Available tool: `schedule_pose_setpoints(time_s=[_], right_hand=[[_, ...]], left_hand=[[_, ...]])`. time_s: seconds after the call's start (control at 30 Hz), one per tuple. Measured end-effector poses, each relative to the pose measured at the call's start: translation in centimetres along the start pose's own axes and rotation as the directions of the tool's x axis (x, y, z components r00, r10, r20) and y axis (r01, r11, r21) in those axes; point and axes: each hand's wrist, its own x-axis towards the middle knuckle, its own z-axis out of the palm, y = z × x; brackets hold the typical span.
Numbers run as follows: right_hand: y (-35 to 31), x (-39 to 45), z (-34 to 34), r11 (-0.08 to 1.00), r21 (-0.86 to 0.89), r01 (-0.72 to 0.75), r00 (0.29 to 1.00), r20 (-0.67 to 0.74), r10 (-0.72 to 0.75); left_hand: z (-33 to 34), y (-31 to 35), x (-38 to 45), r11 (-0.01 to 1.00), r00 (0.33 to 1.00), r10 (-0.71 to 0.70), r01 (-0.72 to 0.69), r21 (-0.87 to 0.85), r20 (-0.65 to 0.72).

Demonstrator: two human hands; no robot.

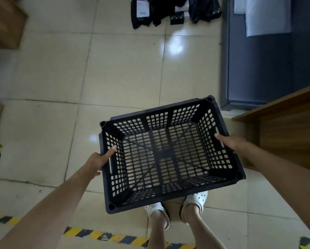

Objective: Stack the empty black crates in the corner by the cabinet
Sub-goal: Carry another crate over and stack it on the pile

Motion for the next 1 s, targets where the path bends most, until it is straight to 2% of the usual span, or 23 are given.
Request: schedule_pose_setpoints(time_s=[0.13,0.23,0.47,0.7,0.83,1.0], right_hand=[[-3.5,-3.9,-0.6,0.995,-0.066,0.074,0.997,-0.01,-0.075],[-7.2,-9.2,-1.5,0.97,-0.2,0.141,0.989,-0.02,-0.148],[-15.1,-20.9,-2.2,0.825,-0.48,0.296,0.939,-0.01,-0.343],[-23.7,-33.6,-0.5,0.698,-0.587,0.411,0.87,0.025,-0.492],[-26.9,-40.5,1.8,0.531,-0.753,0.389,0.84,0.053,-0.54],[-29.9,-47.1,5.9,0.38,-0.854,0.355,0.837,0.108,-0.537]], left_hand=[[-4.5,-0.4,-4.2,1.0,0.998,-0.003,0.003,-0.003,-0.062],[-8.3,-0.9,-7.9,0.999,0.989,-0.033,0.036,0.017,-0.147],[-17.9,-4.3,-16.4,0.99,0.96,-0.017,-0.023,-0.139,-0.28],[-28.7,-6.3,-25.8,0.977,0.952,-0.032,-0.035,-0.211,-0.304],[-35.2,-10.0,-28.6,0.976,0.955,-0.08,0.017,-0.218,-0.285],[-39.6,-13.7,-32.1,0.965,0.948,-0.102,0.021,-0.261,-0.301]])
